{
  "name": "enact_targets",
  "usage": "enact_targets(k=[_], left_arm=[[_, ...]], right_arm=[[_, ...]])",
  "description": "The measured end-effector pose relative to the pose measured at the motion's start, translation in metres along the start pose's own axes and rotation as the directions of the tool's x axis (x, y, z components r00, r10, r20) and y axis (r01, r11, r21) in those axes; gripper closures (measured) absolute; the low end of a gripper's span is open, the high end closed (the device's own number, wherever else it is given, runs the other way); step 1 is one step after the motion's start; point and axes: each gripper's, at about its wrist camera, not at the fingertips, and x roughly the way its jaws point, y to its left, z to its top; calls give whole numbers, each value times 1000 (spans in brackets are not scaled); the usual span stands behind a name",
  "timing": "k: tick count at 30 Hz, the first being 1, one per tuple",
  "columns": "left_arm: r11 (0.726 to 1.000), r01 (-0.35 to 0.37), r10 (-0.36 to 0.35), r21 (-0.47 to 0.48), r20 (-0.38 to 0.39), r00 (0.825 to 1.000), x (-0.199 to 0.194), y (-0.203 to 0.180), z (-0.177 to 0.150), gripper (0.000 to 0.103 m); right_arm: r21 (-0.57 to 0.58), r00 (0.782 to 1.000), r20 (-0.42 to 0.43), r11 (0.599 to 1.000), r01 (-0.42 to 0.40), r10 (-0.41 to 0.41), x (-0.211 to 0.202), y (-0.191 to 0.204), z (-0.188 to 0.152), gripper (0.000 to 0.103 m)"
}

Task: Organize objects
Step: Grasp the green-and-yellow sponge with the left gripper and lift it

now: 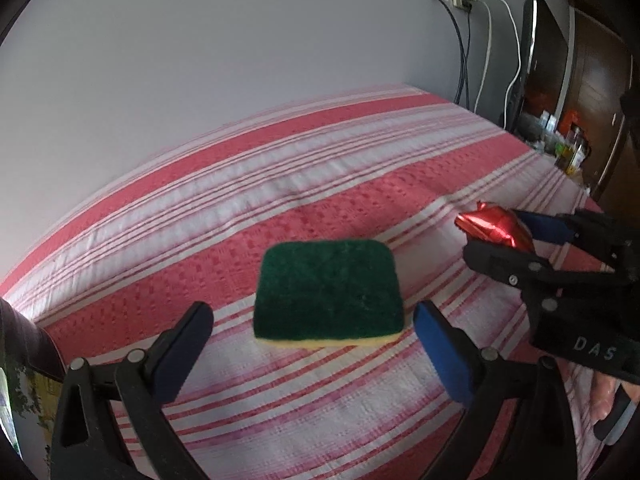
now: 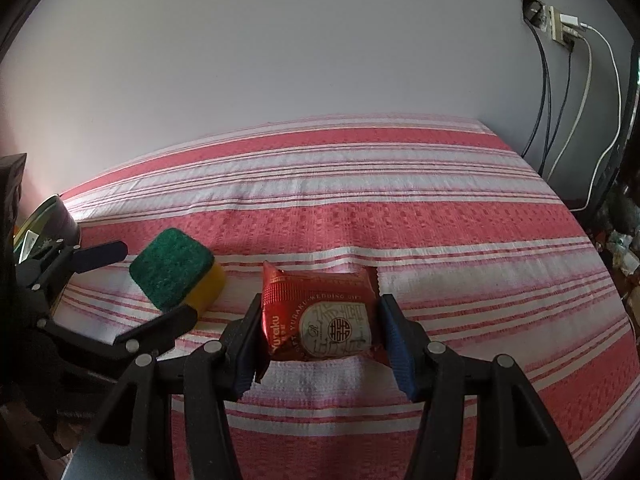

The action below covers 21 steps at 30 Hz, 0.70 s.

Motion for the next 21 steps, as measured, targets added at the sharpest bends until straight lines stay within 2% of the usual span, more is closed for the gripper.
enact_targets(k=[2,3,4,10,13,21], left_arm=[[1000,10,-10,4,-4,1000,0,0,-1,16],[1000,19,-19,-3,-7,1000,0,2,-1,28],[999,43,-43,-10,-8,999,0,4,-1,33],[999,22,-21,-28,41,999,-11,8,-2,34],[999,-21,24,-32,90,996,-22,10,-6,34],[988,-125,142,-89,215,966,-49,20,-18,34]], right_arm=[[3,1000,1,1000,4,-4,0,0,0,46],[2,1000,3,1000,6,-6,-1,0,-1,46],[0,1000,7,1000,10,-10,-1,1,-1,46],[-2,999,23,1000,23,-23,-4,2,-1,46],[2,999,38,999,32,-32,-7,3,-1,46],[-10,990,136,1000,28,-26,-25,21,-3,46]])
